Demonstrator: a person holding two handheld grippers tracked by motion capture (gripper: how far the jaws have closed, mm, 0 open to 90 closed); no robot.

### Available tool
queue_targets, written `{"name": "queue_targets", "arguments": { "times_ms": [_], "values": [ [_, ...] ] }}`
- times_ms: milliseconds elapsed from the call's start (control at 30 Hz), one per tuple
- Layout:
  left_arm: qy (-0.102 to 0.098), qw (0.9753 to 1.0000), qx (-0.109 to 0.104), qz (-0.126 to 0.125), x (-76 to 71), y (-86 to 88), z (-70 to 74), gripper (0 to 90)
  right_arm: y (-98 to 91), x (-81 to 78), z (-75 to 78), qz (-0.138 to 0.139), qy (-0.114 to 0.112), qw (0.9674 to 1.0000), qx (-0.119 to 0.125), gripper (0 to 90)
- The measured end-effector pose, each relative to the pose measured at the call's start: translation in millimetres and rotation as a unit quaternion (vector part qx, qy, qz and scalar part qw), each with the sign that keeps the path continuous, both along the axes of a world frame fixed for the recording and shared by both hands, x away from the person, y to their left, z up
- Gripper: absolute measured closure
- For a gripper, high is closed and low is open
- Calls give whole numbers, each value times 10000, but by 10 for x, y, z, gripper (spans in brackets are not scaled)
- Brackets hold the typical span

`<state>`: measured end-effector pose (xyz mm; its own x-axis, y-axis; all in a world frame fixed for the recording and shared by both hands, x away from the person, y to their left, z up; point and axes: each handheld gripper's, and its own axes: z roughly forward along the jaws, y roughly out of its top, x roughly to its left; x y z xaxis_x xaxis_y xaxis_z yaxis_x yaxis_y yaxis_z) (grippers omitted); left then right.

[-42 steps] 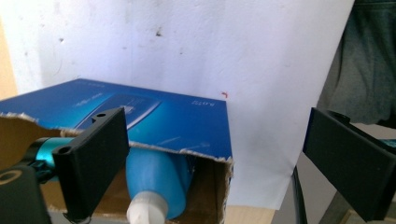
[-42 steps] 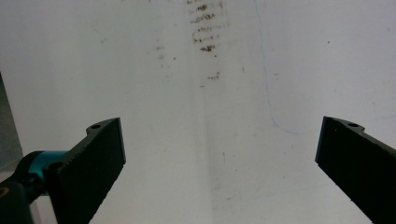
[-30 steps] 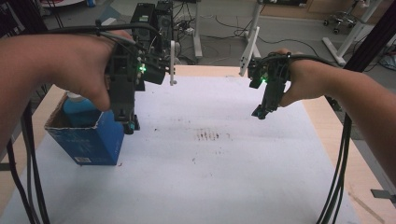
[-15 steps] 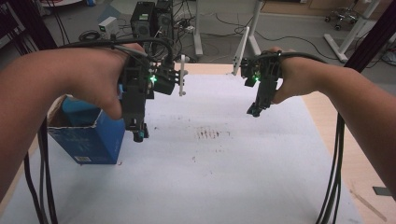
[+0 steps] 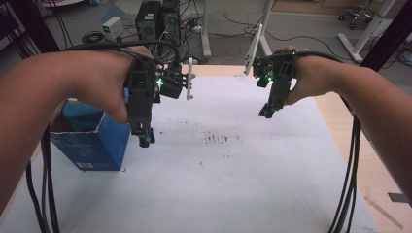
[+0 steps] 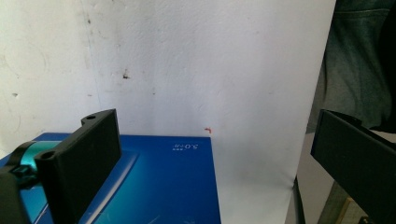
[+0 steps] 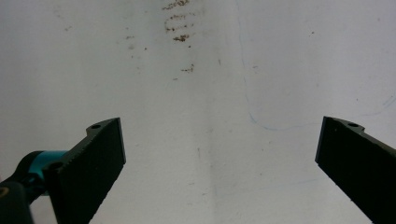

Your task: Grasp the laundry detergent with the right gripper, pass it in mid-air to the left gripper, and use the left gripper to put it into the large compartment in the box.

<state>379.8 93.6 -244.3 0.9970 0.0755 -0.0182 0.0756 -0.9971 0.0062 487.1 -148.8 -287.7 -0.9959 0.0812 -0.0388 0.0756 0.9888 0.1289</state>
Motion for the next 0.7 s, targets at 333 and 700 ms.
{"name": "queue_targets", "arguments": {
  "times_ms": [333,700],
  "values": [
    [17,10000,-36,-15,2,-26,2,16,-6,10,7,-35,-4,10000,6,6],
    [-5,10000,-71,-31,-41,-34,43,16,-15,-13,36,-67,-5,10000,-52,6]
  ]
}}
